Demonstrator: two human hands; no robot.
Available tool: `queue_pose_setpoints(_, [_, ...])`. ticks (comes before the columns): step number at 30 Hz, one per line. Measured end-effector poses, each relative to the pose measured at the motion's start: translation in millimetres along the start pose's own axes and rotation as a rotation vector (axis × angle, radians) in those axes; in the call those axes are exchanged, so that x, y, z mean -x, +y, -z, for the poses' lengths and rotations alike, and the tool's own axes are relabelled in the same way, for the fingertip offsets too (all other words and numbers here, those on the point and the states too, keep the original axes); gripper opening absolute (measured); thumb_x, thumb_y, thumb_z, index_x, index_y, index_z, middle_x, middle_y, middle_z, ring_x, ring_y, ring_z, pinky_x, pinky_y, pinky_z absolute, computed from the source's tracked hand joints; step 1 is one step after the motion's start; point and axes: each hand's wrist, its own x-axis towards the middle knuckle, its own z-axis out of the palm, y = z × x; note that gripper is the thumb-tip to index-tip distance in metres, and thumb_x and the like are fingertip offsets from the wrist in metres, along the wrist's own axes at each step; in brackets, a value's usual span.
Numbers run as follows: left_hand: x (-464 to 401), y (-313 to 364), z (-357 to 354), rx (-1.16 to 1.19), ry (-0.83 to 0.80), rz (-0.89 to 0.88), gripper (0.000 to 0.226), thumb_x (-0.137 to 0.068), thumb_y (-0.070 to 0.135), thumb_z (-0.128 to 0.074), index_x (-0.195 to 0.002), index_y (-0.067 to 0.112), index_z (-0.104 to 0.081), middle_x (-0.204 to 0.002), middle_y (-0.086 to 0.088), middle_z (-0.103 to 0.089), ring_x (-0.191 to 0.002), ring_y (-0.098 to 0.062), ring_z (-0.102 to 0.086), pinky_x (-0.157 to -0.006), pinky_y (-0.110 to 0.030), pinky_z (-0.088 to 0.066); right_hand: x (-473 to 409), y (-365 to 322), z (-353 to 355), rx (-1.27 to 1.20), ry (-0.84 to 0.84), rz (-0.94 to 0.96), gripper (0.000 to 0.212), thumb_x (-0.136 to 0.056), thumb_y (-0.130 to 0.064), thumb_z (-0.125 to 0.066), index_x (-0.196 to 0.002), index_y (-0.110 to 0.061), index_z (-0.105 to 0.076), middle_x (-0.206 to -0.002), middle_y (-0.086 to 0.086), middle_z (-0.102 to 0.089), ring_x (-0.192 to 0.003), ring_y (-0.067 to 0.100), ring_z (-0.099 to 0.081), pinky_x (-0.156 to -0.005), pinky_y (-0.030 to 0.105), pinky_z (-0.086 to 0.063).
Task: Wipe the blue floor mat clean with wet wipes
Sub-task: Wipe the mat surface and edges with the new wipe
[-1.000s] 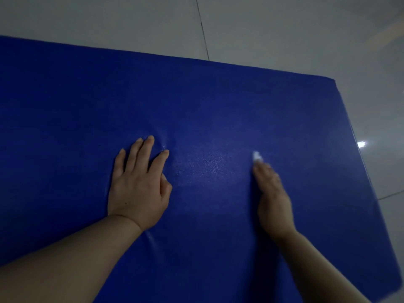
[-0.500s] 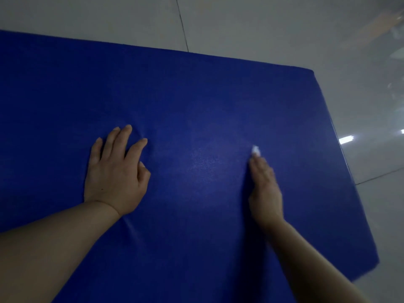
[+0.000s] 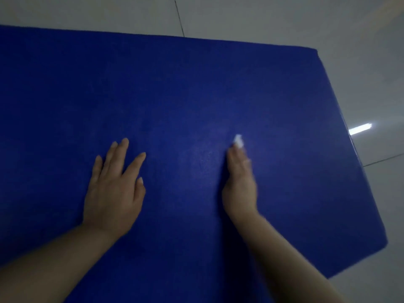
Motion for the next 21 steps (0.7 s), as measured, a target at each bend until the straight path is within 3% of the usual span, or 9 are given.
queue_pose_setpoints(2, [29.2, 3.7, -10.0, -0.029, -0.018, -0.019, 0.052, -0.094, 0.026, -0.028, -0.140, 0.009, -0.043, -0.157, -0.015, -0.021, -0.144, -0.029, -0.018, -0.116, -0.047, -0.010, 45.0, -46.7, -16.9, -0.018, -0.144, 0.317, 0.052, -0.099, -0.010, -0.010, -0.150, -0.006, -0.022, -0.158, 0.006, -0.015, -0.146, 0.021, -0.013, -0.118, 0.027, -0.016])
queue_pose_setpoints(3, [37.0, 2.6, -13.9, -0.066, -0.030, -0.032, 0.054, -0.093, 0.027, -0.026, -0.141, 0.009, -0.042, -0.156, -0.015, -0.021, -0.143, -0.030, -0.019, -0.114, -0.047, -0.011, 64.7, -59.6, -21.7, -0.038, -0.203, 0.485, 0.052, -0.097, -0.007, -0.018, -0.148, -0.006, -0.025, -0.158, 0.009, -0.017, -0.147, 0.021, -0.013, -0.119, 0.030, -0.014])
queue_pose_setpoints(5, [41.1, -0.7, -18.8, -0.110, -0.038, -0.041, 0.055, -0.093, 0.028, -0.025, -0.142, 0.009, -0.039, -0.157, -0.015, -0.020, -0.142, -0.031, -0.021, -0.113, -0.046, -0.011, 72.3, -52.4, -19.4, -0.059, -0.263, 0.598, 0.062, -0.084, -0.001, -0.030, -0.146, -0.009, -0.033, -0.156, 0.006, -0.023, -0.145, 0.018, -0.018, -0.119, 0.031, -0.012])
queue_pose_setpoints(7, [39.4, -0.9, -19.1, -0.097, -0.034, -0.040, 0.054, -0.093, 0.028, -0.025, -0.142, 0.009, -0.039, -0.156, -0.016, -0.021, -0.142, -0.031, -0.021, -0.114, -0.045, -0.010, 51.4, -12.3, -6.7, -0.008, -0.201, 0.466, 0.073, -0.074, 0.004, -0.025, -0.146, -0.009, -0.037, -0.155, 0.001, -0.028, -0.143, 0.017, -0.026, -0.118, 0.029, -0.015])
queue_pose_setpoints(11, [38.9, 1.0, -17.7, -0.086, -0.026, -0.034, 0.054, -0.093, 0.027, -0.025, -0.140, 0.007, -0.042, -0.154, -0.018, -0.025, -0.141, -0.032, -0.022, -0.115, -0.042, -0.006, 16.0, 69.5, 23.4, 0.102, 0.003, -0.037, 0.082, -0.066, 0.026, -0.034, -0.141, -0.007, -0.044, -0.150, -0.001, -0.032, -0.140, 0.026, -0.033, -0.117, 0.028, -0.015])
queue_pose_setpoints(14, [39.1, 1.9, -15.9, -0.081, -0.027, -0.037, 0.054, -0.093, 0.028, -0.025, -0.140, 0.007, -0.042, -0.154, -0.017, -0.025, -0.141, -0.030, -0.022, -0.116, -0.037, -0.001, 20.9, 58.8, 19.6, 0.067, 0.071, -0.170, 0.078, -0.071, 0.029, -0.039, -0.141, -0.004, -0.042, -0.152, 0.001, -0.028, -0.142, 0.023, -0.029, -0.118, 0.028, -0.015])
queue_pose_setpoints(16, [38.0, 1.9, -15.6, -0.087, -0.027, -0.034, 0.054, -0.093, 0.028, -0.026, -0.140, 0.007, -0.043, -0.155, -0.016, -0.024, -0.141, -0.030, -0.022, -0.116, -0.037, 0.000, 46.0, 21.1, 6.0, -0.002, 0.047, -0.006, 0.076, -0.073, 0.023, -0.033, -0.144, -0.003, -0.037, -0.155, 0.006, -0.027, -0.144, 0.019, -0.025, -0.118, 0.029, -0.016])
queue_pose_setpoints(18, [38.4, 1.9, -15.7, -0.095, -0.029, -0.035, 0.054, -0.092, 0.028, -0.026, -0.140, 0.009, -0.042, -0.155, -0.016, -0.024, -0.141, -0.030, -0.022, -0.116, -0.037, -0.001, 81.3, -20.6, -6.7, -0.027, -0.080, 0.304, 0.065, -0.085, 0.013, -0.030, -0.147, -0.006, -0.031, -0.157, 0.007, -0.024, -0.145, 0.018, -0.021, -0.118, 0.032, -0.017])
queue_pose_setpoints(21, [38.4, 1.1, -15.6, -0.106, -0.027, -0.048, 0.055, -0.092, 0.029, -0.027, -0.141, 0.009, -0.042, -0.155, -0.016, -0.025, -0.141, -0.030, -0.023, -0.115, -0.041, -0.007, 102.3, -42.3, -10.1, -0.072, -0.275, 0.666, 0.041, -0.103, -0.006, -0.028, -0.142, -0.007, -0.040, -0.156, 0.007, -0.026, -0.144, 0.021, -0.025, -0.117, 0.035, -0.024])
